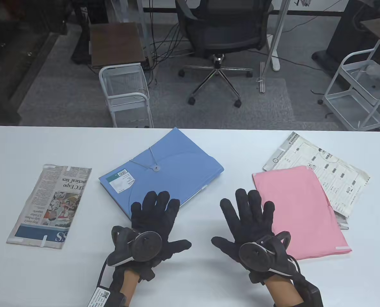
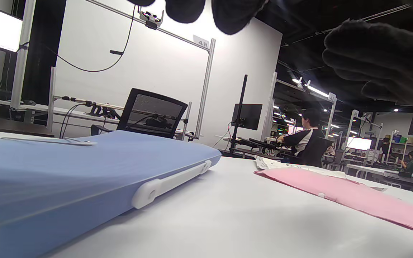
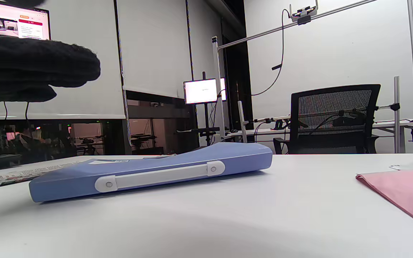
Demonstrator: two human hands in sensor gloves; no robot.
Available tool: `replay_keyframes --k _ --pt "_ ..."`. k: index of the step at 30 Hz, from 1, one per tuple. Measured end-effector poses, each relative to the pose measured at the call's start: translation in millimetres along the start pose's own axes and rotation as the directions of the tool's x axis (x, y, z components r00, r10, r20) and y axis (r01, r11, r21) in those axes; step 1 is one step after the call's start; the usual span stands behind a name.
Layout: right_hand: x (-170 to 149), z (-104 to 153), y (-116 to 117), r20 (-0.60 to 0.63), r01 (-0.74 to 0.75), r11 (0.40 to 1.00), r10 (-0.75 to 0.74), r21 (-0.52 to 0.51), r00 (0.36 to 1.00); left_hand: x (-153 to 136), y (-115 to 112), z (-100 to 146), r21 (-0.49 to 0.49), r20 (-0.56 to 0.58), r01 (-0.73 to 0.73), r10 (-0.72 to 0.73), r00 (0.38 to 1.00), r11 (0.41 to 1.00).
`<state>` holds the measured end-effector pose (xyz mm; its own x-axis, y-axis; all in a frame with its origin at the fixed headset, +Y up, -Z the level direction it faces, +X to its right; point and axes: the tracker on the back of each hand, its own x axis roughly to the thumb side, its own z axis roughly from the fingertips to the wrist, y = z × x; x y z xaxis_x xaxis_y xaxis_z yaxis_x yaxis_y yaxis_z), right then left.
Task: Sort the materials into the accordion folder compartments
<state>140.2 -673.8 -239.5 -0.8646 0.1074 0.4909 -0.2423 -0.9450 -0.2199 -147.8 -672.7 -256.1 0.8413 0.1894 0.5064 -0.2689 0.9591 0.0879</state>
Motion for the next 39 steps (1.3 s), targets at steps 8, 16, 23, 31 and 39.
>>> replay_keyframes --k 8,16,23,31,39 --pt "0 -1 0 -0.001 -0.002 1.000 0.002 0.004 1.000 -1 0 0 0.005 -0.001 -0.007 0.007 1.000 1.000" --pt "0 -1 0 -0.008 -0.001 1.000 0.001 0.001 1.000 -1 0 0 0.012 -0.002 -0.013 0.013 1.000 1.000" --pt "0 -3 6 -0.014 0.015 0.999 -0.014 0.031 1.000 -9 -8 -1 -0.048 -0.047 -0.046 0.043 0.998 0.998" --pt "-7 -4 14 -0.032 0.058 0.996 -0.056 0.064 0.998 -73 -27 -49 -0.259 -0.165 0.153 -0.200 0.966 0.954" --pt "-14 -6 16 -0.058 0.085 0.993 -0.081 0.082 0.995 -174 -38 -104 -0.621 -0.382 0.147 -0.462 0.801 0.770"
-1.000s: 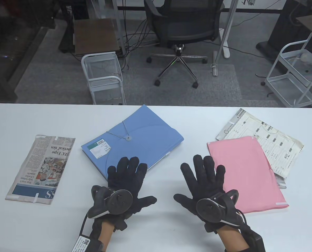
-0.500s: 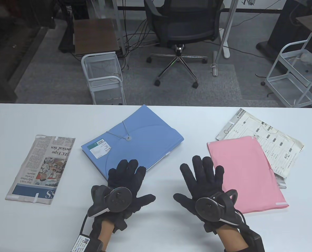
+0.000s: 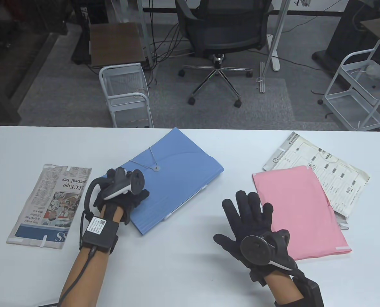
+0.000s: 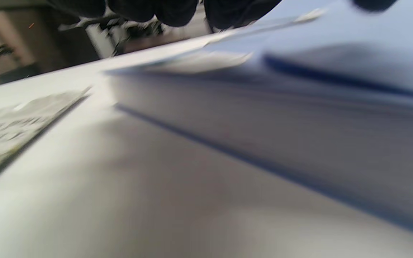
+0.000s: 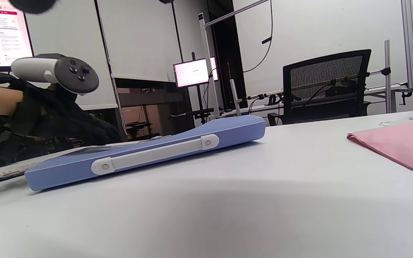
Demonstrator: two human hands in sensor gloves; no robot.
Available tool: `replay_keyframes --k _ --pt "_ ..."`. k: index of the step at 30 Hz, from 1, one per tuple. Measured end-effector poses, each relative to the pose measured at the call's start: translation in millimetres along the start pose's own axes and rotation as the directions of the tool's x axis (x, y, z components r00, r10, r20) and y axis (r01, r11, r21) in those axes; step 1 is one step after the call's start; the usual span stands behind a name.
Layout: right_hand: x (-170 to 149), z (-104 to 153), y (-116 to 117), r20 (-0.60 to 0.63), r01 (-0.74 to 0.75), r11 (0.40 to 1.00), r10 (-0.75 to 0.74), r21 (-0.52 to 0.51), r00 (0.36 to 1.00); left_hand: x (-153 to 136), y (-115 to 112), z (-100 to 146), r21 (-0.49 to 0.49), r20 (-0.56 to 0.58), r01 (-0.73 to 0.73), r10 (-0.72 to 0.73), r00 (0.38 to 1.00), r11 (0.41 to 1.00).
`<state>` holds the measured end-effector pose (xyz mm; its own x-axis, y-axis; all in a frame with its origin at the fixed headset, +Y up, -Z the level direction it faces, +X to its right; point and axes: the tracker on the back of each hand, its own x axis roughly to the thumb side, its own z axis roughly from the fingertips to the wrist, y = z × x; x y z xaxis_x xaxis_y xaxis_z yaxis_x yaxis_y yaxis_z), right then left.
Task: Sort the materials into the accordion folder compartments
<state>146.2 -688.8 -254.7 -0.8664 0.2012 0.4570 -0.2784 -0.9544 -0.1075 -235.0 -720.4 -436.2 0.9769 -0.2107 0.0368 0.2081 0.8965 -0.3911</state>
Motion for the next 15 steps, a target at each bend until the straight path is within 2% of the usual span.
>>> replay_keyframes --k 1,3,6,8,10,11,13,15 --pt "-1 0 1 -0.007 0.008 1.000 -0.008 0.002 1.000 -4 -3 -9 -0.044 -0.051 -0.014 0.012 0.999 0.999" --pt "-3 0 3 -0.011 0.001 1.000 0.000 0.017 1.000 -13 -8 -21 -0.117 -0.075 -0.093 0.084 0.994 0.989" --pt "-4 -1 5 -0.016 0.004 0.999 -0.004 0.031 1.000 -21 -6 -29 -0.110 -0.107 -0.237 0.226 0.968 0.965" --pt "-4 -2 6 -0.016 0.007 0.999 -0.006 0.035 1.000 -26 -1 -33 -0.100 -0.114 -0.193 0.181 0.977 0.976" --pt "-4 -3 7 -0.016 0.014 0.999 -0.013 0.048 1.000 -33 -2 -41 -0.175 -0.098 -0.164 0.148 0.984 0.971" --pt "-4 -3 7 -0.019 0.011 0.999 -0.011 0.049 1.000 -37 -4 -46 -0.209 -0.116 -0.216 0.195 0.974 0.954" --pt "-5 -3 7 -0.023 0.006 0.999 -0.005 0.053 1.000 -41 -5 -50 -0.176 -0.162 -0.283 0.256 0.953 0.943" --pt "-6 -3 6 -0.030 0.014 0.998 -0.013 0.056 0.999 -41 -4 -54 -0.205 -0.152 -0.265 0.236 0.960 0.942"
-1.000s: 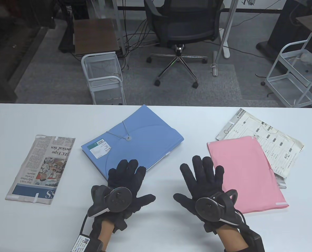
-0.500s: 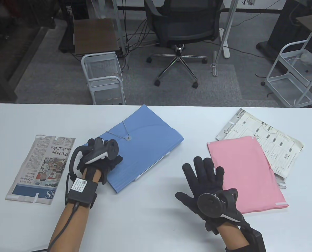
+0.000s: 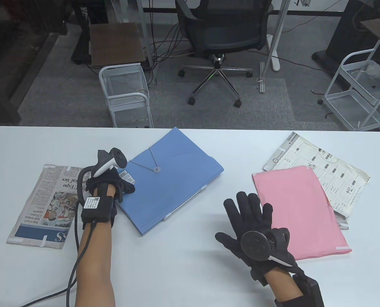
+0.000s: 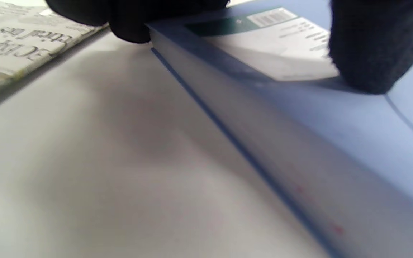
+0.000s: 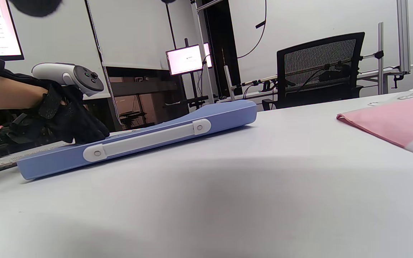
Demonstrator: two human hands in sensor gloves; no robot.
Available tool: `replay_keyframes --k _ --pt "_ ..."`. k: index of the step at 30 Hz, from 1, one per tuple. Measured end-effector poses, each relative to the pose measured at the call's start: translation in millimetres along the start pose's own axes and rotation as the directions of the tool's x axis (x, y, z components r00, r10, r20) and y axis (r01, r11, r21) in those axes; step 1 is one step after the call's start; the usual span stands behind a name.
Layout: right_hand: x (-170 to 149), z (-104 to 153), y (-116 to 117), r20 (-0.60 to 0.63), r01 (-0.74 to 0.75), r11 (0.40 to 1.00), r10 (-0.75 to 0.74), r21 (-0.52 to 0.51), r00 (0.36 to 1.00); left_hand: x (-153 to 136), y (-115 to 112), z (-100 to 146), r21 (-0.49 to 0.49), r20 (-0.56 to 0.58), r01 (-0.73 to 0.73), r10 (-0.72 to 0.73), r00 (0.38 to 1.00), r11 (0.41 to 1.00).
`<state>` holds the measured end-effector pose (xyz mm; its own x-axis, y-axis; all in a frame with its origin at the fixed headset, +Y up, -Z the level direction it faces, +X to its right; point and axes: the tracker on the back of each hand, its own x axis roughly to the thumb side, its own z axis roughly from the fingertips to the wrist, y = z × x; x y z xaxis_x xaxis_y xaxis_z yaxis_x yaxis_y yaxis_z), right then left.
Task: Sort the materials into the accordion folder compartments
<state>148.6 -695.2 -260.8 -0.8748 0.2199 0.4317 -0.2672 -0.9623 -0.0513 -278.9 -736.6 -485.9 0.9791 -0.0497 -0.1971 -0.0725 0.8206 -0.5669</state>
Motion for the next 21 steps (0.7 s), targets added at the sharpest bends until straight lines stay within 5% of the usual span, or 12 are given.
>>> replay_keyframes --k 5,21 --pt "-3 0 -1 -0.014 0.001 1.000 -0.001 0.003 1.000 12 7 -8 -0.056 -0.044 0.092 -0.094 0.995 0.994" --pt "-5 0 -8 -0.031 0.010 1.000 -0.011 -0.021 0.999 8 9 1 0.091 -0.117 0.066 -0.055 0.992 0.994"
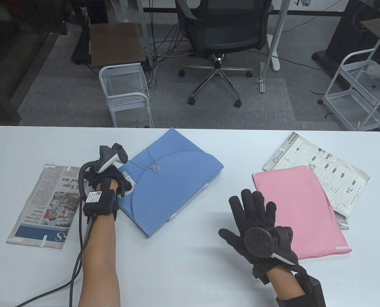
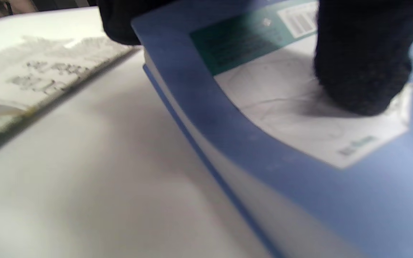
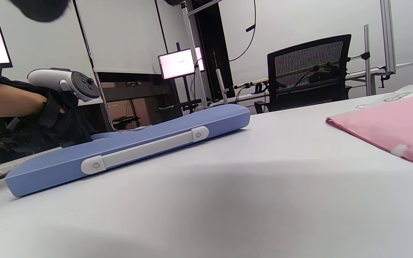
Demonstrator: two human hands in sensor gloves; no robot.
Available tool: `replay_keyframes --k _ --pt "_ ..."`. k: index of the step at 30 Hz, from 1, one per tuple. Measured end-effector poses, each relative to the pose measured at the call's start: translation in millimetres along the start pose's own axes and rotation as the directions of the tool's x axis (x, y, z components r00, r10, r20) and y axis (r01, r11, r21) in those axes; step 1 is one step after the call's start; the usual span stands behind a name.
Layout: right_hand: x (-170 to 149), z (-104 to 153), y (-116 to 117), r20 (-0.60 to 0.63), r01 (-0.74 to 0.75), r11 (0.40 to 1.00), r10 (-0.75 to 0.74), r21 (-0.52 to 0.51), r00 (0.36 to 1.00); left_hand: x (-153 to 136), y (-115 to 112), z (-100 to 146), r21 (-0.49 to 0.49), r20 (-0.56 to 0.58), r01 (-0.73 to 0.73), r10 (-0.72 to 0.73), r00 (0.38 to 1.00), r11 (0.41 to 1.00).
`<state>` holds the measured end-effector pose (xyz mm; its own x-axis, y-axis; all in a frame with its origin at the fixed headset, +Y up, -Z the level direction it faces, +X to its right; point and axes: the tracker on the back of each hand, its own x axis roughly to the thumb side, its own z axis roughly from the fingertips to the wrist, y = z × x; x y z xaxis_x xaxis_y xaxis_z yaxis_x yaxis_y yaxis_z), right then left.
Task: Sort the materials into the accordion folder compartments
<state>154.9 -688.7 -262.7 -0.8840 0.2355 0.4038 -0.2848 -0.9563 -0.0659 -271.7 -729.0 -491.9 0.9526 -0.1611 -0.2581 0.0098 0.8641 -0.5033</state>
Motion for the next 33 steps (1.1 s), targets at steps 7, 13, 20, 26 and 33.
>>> replay_keyframes --k 7,13,20,26,33 --pt "-1 2 -5 -0.001 0.006 1.000 -0.006 -0.023 1.000 -5 3 35 0.004 0.013 -0.089 0.089 0.996 0.996" --pt "-12 4 -12 -0.043 0.033 0.998 -0.035 -0.050 0.998 -15 14 100 0.044 0.075 -0.388 0.384 0.920 0.921" --pt "-28 10 -33 -0.091 0.097 0.987 -0.109 -0.132 0.990 -24 -19 161 0.009 0.245 -0.732 0.708 0.662 0.681" --pt "-48 21 -54 -0.139 0.171 0.955 -0.209 -0.241 0.968 -12 -66 198 -0.087 0.325 -0.911 0.876 0.356 0.403" --pt "-56 24 -54 -0.163 0.166 0.955 -0.210 -0.247 0.964 14 -92 214 -0.168 0.336 -0.911 0.890 0.307 0.378"
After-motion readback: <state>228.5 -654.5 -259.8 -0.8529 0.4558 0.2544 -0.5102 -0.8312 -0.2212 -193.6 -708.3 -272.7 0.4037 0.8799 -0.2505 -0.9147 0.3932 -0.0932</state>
